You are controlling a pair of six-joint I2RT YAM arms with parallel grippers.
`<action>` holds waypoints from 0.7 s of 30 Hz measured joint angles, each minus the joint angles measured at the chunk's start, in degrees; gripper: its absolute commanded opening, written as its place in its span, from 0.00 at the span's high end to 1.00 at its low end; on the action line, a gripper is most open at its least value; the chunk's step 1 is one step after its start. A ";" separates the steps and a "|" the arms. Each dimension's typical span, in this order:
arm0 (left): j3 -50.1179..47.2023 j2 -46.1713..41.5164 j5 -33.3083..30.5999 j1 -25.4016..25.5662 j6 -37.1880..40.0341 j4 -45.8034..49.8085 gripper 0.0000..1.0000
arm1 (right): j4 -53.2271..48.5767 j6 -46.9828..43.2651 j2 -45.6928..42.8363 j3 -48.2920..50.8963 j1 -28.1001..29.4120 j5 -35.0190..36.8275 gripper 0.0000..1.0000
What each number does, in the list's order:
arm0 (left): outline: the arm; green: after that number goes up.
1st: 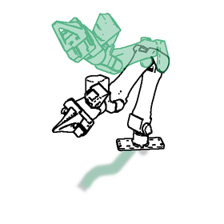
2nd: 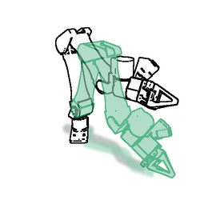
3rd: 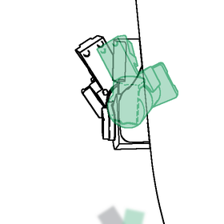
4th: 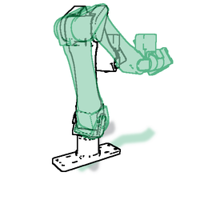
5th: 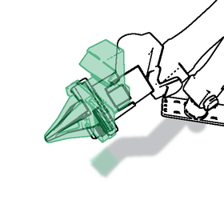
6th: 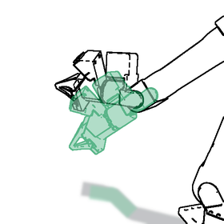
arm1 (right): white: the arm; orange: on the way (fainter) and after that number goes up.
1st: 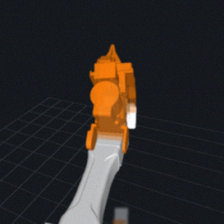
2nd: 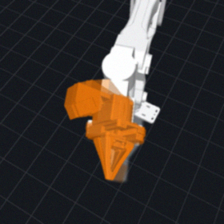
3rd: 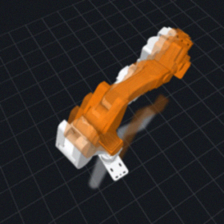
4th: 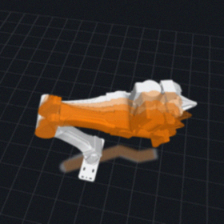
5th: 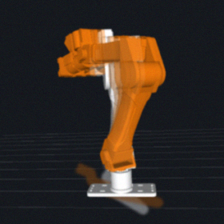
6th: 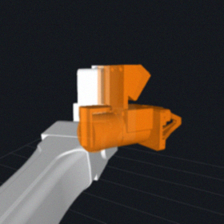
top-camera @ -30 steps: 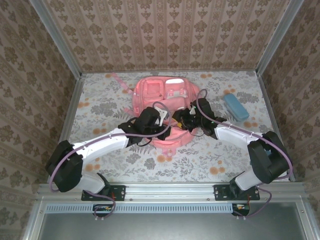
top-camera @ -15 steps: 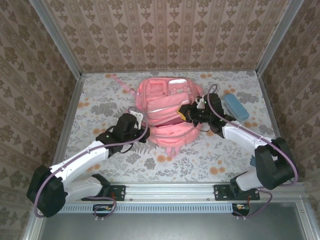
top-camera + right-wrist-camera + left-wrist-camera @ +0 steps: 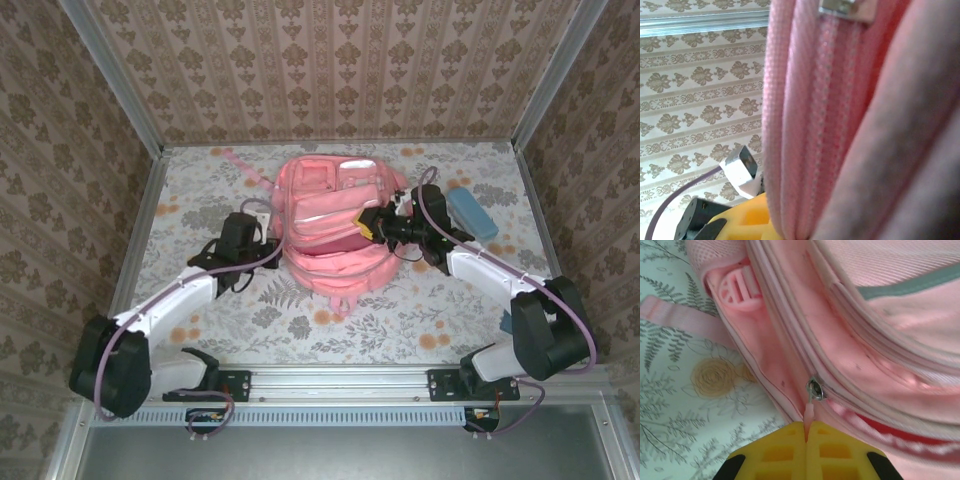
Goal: Pack books, pencil case, and school supplies into a backpack
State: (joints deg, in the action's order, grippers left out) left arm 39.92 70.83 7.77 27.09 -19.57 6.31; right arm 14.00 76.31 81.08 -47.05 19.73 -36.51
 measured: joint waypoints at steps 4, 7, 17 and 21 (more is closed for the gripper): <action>3.65 5.44 2.03 -3.19 2.93 -2.01 1.00 | 0.00 -0.04 1.07 -1.22 -0.33 -1.33 0.92; 5.70 8.17 2.75 -4.52 3.89 -2.69 1.00 | -0.04 -0.39 1.88 -2.21 -0.48 -2.21 0.92; 2.45 3.74 -1.51 -9.55 3.04 -2.08 1.00 | -1.25 -4.37 14.10 -13.44 2.56 -6.27 0.79; -0.57 -1.49 -4.31 -12.46 1.81 0.59 0.78 | -6.29 -8.90 16.48 -16.72 4.68 -6.88 0.37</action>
State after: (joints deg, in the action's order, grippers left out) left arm 39.35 69.34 3.46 14.63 -17.76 6.90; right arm 7.70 67.42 97.56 -63.77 24.40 -43.40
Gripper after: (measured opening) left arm 0.089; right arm 0.490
